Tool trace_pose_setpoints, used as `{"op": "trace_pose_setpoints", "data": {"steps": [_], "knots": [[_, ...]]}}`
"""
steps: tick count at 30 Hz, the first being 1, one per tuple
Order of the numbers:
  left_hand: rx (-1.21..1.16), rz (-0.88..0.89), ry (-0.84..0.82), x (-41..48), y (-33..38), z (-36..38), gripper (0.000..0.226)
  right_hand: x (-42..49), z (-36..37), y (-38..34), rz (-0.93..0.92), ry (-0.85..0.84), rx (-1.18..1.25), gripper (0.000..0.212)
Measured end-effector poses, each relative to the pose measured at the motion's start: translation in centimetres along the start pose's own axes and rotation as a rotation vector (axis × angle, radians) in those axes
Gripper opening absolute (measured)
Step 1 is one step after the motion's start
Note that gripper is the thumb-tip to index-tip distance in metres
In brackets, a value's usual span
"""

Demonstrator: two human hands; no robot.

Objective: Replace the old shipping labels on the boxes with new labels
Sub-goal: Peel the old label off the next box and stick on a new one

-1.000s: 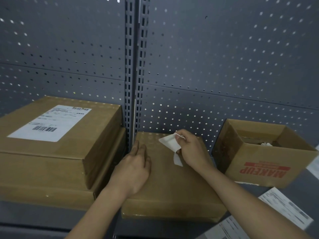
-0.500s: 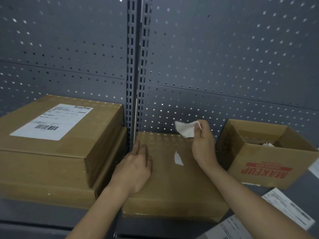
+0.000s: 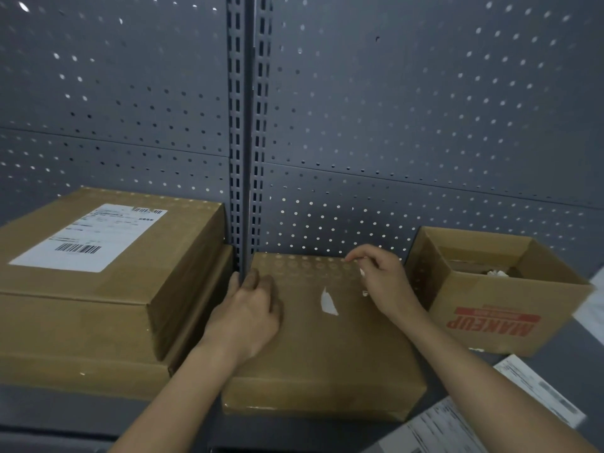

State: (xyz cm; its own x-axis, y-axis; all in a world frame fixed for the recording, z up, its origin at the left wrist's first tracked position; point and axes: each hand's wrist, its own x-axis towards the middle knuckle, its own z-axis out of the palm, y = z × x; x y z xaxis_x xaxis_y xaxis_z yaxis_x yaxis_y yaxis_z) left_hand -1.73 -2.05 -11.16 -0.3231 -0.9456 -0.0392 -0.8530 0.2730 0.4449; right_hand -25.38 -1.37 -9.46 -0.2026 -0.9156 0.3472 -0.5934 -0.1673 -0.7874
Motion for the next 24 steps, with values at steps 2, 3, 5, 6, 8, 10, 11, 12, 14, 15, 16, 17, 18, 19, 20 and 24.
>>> {"op": "trace_pose_setpoints", "data": {"steps": [2, 3, 5, 6, 8, 10, 11, 12, 14, 15, 16, 17, 18, 19, 20, 24], "knots": [[-0.008, 0.019, 0.014, 0.2, 0.4, -0.3, 0.049, -0.2, -0.1, -0.4, 0.014, -0.092, -0.005, 0.020], [-0.009, 0.031, 0.019, 0.2, 0.7, -0.3, 0.049, -0.3, -0.1, -0.4, 0.004, -0.114, -0.037, 0.014], [-0.001, 0.061, 0.031, 0.5, 1.1, -0.3, 0.049, -0.4, -0.1, 0.0, -0.085, -0.130, -0.191, 0.014], [0.015, 0.076, 0.042, 0.6, 1.3, -0.2, 0.048, -0.4, 0.0, 0.2, -0.132, -0.169, -0.253, 0.020], [0.045, 0.093, 0.076, 0.7, 1.6, 0.1, 0.046, -0.7, 0.2, 0.4, -0.158, -0.269, -0.312, 0.032], [0.061, 0.099, 0.109, 0.5, 1.6, 0.5, 0.046, -0.7, 0.5, 0.4, -0.141, -0.317, -0.330, 0.033], [0.062, 0.100, 0.122, 0.4, 1.6, 0.6, 0.047, -0.6, 0.6, 0.4, -0.151, -0.317, -0.339, 0.030], [0.057, 0.100, 0.130, 0.4, 1.5, 0.8, 0.048, -0.5, 0.7, 0.3, -0.175, -0.312, -0.361, 0.026], [0.050, 0.101, 0.138, 0.4, 1.3, 0.8, 0.048, -0.4, 0.9, 0.1, -0.262, -0.291, -0.412, 0.018], [0.050, 0.100, 0.138, 0.4, 1.3, 0.9, 0.049, -0.4, 0.9, 0.1, -0.298, -0.290, -0.427, 0.016], [0.051, 0.101, 0.142, 0.4, 1.2, 0.9, 0.049, -0.4, 1.0, 0.0, -0.310, -0.297, -0.435, 0.016], [0.051, 0.105, 0.146, 0.4, 1.2, 1.0, 0.049, -0.5, 1.0, 0.0, -0.310, -0.313, -0.441, 0.016], [0.050, 0.107, 0.149, 0.4, 1.2, 1.1, 0.049, -0.5, 1.1, 0.0, -0.310, -0.324, -0.450, 0.017], [0.049, 0.109, 0.152, 0.4, 1.1, 1.1, 0.049, -0.5, 1.1, 0.0, -0.322, -0.324, -0.459, 0.019], [0.049, 0.109, 0.152, 0.5, 1.1, 1.2, 0.049, -0.6, 1.1, 0.0, -0.338, -0.320, -0.471, 0.020], [0.050, 0.110, 0.158, 0.7, 0.9, 1.4, 0.050, -0.4, 1.4, 0.1, -0.424, -0.324, -0.538, 0.027]]}}
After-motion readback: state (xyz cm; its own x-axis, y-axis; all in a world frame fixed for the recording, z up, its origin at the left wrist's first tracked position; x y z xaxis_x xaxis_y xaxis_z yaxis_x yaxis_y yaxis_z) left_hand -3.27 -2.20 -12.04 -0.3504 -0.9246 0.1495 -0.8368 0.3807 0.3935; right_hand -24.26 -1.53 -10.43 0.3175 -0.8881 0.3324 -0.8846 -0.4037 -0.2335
